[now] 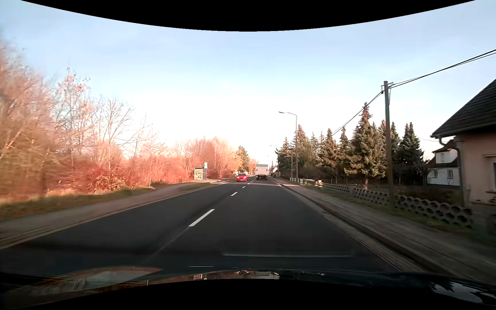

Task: Follow the waypoints while adhering to traffic rules and regulations

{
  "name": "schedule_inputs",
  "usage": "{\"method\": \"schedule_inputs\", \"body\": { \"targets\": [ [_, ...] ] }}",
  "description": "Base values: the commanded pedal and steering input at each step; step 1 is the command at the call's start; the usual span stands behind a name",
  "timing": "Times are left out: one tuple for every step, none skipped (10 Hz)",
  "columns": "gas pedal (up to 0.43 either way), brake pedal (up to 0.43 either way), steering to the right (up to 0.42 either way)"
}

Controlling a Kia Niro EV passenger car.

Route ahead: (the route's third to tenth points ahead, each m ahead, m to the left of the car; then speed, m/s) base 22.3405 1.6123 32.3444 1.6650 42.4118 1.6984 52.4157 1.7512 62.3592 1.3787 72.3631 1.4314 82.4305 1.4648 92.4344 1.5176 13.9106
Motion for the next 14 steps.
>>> {"method": "schedule_inputs", "body": {
  "targets": [
    [0.098, 0.0, 0.0],
    [0.098, 0.0, 0.0],
    [0.098, 0.0, 0.0],
    [0.098, 0.0, 0.0],
    [0.098, 0.0, 0.0],
    [0.098, 0.0, 0.0],
    [0.098, 0.0, -0.001],
    [0.098, 0.0, -0.001],
    [0.098, 0.0, -0.001],
    [0.098, 0.0, 0.0],
    [0.098, 0.0, -0.001],
    [0.098, 0.0, 0.0],
    [0.098, 0.0, 0.0],
    [0.098, 0.0, 0.0]
  ]
}}
